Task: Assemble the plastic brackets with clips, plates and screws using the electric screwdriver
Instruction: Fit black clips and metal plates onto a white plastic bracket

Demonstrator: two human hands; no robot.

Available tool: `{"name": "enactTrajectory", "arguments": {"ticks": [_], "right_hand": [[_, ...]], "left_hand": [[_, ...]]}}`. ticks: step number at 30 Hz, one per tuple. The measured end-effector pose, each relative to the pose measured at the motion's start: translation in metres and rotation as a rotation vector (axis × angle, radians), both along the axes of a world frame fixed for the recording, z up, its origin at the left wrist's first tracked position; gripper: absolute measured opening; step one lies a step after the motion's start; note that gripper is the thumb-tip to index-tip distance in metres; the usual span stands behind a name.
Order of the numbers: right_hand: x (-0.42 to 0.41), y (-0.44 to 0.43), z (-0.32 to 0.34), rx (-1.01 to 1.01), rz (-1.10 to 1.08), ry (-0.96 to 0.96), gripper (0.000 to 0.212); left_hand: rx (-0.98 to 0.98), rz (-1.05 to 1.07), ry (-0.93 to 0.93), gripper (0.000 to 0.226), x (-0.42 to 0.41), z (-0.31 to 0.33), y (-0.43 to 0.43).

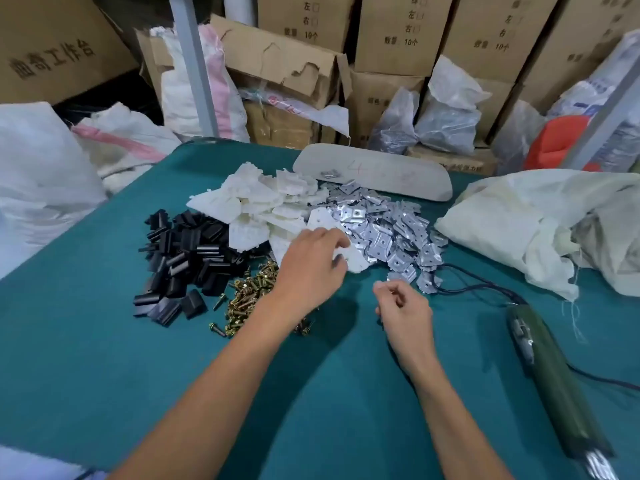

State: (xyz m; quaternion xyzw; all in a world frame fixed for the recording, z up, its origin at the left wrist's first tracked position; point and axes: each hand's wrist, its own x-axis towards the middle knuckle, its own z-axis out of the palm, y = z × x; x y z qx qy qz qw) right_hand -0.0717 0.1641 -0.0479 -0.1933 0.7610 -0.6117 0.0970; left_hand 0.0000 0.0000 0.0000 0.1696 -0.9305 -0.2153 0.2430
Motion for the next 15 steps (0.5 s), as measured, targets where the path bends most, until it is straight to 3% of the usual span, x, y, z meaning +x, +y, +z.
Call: {"name": "enactTrajectory", "arguments": {"ticks": [3,5,9,15], "right_hand": [[-0.008,0.001,-0.008,0.078,0.029,0.020,0.024],[-0.008,0.002,-0.011,0.053,0.035,-0.024,0.027],[-0.008,0.003,-0.010,0.034,0.050,-0.049,0.028],[-0.007,0.004,-0.006,0.000,0.068,-0.078,0.017]], "left_hand": [[-0.241,0.007,-0.267,0.059,-0.019,-0.006,-0.029],[-0.341,-0.021,-0.344,0.062,-0.025,-0.010,-0.040],[-0.455,-0.002,-0.268,0.050,-0.027,-0.017,-0.041],[-0.234,-0.049,-0.096,0.039,-0.023,-0.006,-0.043]]}}
